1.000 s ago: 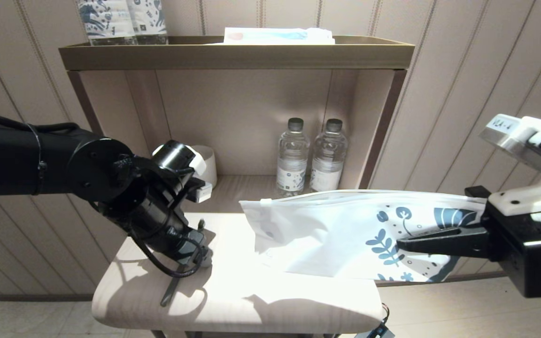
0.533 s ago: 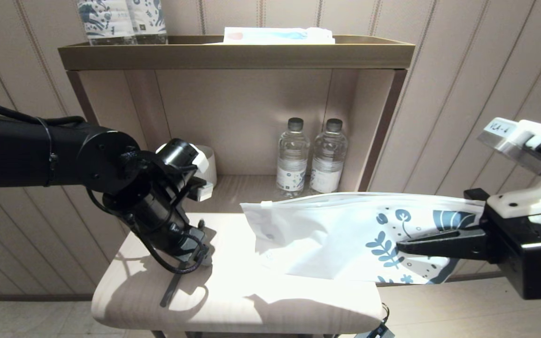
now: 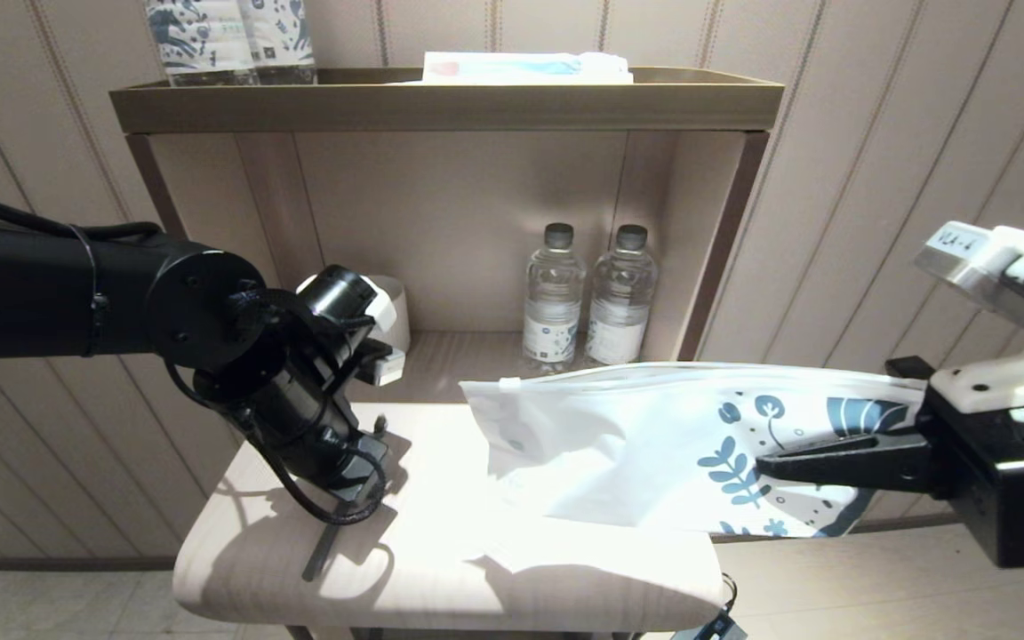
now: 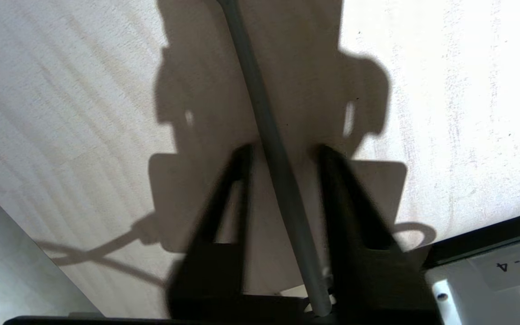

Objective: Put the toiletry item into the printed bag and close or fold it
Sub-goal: Pick up a toothbrush

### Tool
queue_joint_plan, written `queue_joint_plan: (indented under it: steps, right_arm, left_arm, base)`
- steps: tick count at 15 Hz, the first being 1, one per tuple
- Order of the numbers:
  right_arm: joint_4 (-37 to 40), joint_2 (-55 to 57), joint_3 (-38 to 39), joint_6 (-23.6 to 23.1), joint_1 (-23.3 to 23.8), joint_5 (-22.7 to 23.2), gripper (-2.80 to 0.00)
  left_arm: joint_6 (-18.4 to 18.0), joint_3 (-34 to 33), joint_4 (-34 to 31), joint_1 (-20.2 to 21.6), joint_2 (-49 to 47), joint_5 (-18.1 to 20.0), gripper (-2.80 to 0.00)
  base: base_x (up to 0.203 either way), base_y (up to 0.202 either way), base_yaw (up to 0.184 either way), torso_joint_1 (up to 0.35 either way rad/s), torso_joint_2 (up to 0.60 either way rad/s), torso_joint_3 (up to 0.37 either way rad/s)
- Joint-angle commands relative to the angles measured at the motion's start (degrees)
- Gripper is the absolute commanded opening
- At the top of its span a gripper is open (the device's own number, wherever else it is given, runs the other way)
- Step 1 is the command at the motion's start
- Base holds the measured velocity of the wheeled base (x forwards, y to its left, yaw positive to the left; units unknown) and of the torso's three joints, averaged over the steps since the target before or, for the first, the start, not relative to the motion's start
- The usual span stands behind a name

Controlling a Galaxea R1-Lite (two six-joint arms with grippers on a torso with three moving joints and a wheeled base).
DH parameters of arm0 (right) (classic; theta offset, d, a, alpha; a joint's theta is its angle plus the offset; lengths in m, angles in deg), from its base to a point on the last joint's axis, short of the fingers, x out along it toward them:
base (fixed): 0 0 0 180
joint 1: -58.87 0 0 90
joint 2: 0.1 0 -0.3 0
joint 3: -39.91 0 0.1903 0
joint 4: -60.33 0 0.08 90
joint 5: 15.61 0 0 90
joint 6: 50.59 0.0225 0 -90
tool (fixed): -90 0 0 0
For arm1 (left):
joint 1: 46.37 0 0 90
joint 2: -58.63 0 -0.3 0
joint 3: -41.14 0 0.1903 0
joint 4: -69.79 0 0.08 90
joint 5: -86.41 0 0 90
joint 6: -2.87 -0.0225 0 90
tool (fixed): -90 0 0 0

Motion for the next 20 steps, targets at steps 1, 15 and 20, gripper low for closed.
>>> queue_joint_plan:
  steps: [1,15,20]
  right_arm:
    - [0.1,-0.3,-0.1,-0.1,0.0,0.2,-2.8]
    - [-18.9,-3.5,12.1,-0.4,-5.5,-16.3,-2.8]
    - [-18.9,-4.3,12.9,-3.8,-10.0,-16.7,-2.8]
  left_arm:
    - [0.1,0.0,-0.2,-0.1,0.1,0.0,-2.8]
    - [0.3,8.4,4.0,3.2,15.2,20.2,-2.8]
    - [-1.4,8.4,11.7,3.2,18.7,30.0,-2.8]
  base:
    - [0.0,0.0,0.0,0.0,0.0,0.0]
    - [0.0,0.0,0.0,0.0,0.0,0.0]
    - [0.0,0.0,0.0,0.0,0.0,0.0]
